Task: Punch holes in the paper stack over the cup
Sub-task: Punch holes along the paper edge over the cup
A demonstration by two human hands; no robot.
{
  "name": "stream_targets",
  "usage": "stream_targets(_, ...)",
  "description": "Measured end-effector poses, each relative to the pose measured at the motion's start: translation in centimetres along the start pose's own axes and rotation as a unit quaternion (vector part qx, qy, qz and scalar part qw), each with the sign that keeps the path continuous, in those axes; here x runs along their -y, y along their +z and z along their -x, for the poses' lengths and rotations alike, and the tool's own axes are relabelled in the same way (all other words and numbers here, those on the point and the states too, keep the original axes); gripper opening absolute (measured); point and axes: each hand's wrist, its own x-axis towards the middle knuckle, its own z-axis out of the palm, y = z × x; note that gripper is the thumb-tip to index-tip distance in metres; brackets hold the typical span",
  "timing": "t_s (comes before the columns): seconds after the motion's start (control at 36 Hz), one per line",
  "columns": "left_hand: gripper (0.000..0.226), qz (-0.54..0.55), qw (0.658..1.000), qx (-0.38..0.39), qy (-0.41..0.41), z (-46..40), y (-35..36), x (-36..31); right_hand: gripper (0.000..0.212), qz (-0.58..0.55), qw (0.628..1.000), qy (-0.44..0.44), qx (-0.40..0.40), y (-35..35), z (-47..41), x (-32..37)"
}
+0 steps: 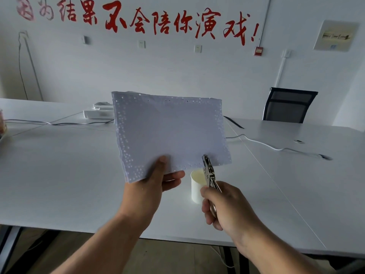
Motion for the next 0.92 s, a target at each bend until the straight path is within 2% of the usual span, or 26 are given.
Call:
stream_targets(0.17,0.012,0.005,1.000,0.007,-0.004,0.1,0.1,0.3,0.031,0.002,1.000,-0.002,0.000,0.0,0.0,-0.3)
stream_targets(0.58,0.013,0.014,1.000,0.006,-0.007,-0.2,0.0,1.5,0.026,-0.008,1.000,0.019,-0.005,0.1,-0.5,-0.7)
stream_targets(0.92,0.017,0.034,0.989,0.030,-0.142,-2.9,0.9,5.4,0.012,0.029,0.992,0.122,0.000,-0.9,-3.7,-1.6)
